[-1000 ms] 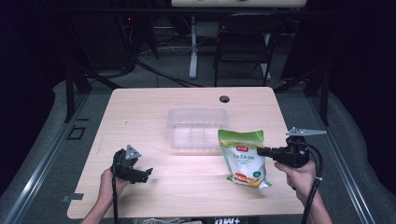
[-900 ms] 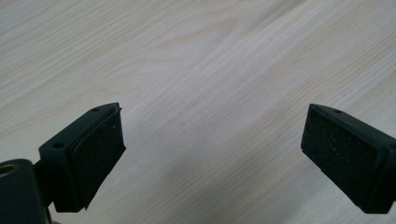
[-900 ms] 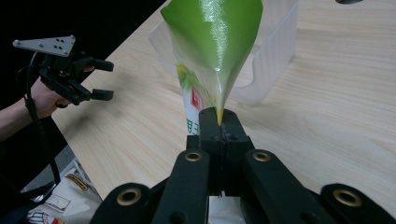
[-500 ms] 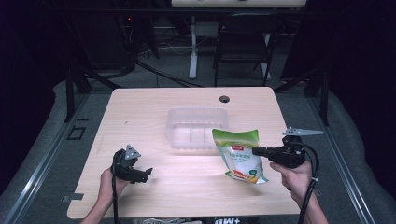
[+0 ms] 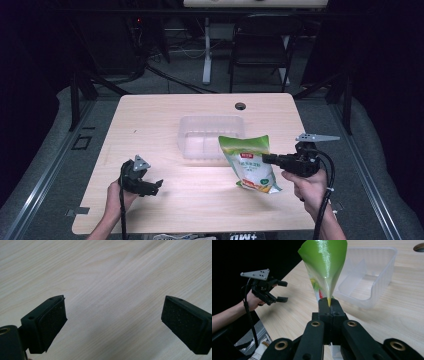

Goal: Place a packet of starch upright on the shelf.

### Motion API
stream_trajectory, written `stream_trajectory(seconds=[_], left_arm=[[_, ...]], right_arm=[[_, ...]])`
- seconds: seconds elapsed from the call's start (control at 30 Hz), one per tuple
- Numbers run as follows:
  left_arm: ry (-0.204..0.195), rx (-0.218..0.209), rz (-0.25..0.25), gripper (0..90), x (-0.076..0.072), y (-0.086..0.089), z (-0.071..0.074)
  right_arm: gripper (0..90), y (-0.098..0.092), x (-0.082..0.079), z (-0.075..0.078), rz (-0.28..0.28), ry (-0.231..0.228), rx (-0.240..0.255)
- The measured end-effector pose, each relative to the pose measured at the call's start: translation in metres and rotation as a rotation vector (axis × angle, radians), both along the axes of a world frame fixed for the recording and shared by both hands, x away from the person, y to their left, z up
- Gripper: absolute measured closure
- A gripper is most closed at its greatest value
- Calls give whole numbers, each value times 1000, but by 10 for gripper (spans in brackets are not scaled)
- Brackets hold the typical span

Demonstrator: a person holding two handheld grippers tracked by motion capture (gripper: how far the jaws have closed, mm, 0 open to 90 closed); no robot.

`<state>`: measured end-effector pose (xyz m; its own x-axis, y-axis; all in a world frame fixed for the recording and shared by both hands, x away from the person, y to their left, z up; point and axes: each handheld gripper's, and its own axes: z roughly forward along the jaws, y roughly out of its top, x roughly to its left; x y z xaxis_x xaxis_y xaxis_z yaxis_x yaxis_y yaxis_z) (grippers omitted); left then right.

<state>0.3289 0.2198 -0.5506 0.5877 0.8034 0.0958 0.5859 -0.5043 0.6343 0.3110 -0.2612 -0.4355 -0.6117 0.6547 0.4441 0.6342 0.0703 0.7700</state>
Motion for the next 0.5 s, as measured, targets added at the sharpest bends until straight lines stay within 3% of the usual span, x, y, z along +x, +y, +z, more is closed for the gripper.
stream_trajectory(seconds=[0.5], left_arm=[[-11, -1, 8, 56, 0, 1, 1]], right_arm=[[900, 14, 8, 21, 5, -44, 50]])
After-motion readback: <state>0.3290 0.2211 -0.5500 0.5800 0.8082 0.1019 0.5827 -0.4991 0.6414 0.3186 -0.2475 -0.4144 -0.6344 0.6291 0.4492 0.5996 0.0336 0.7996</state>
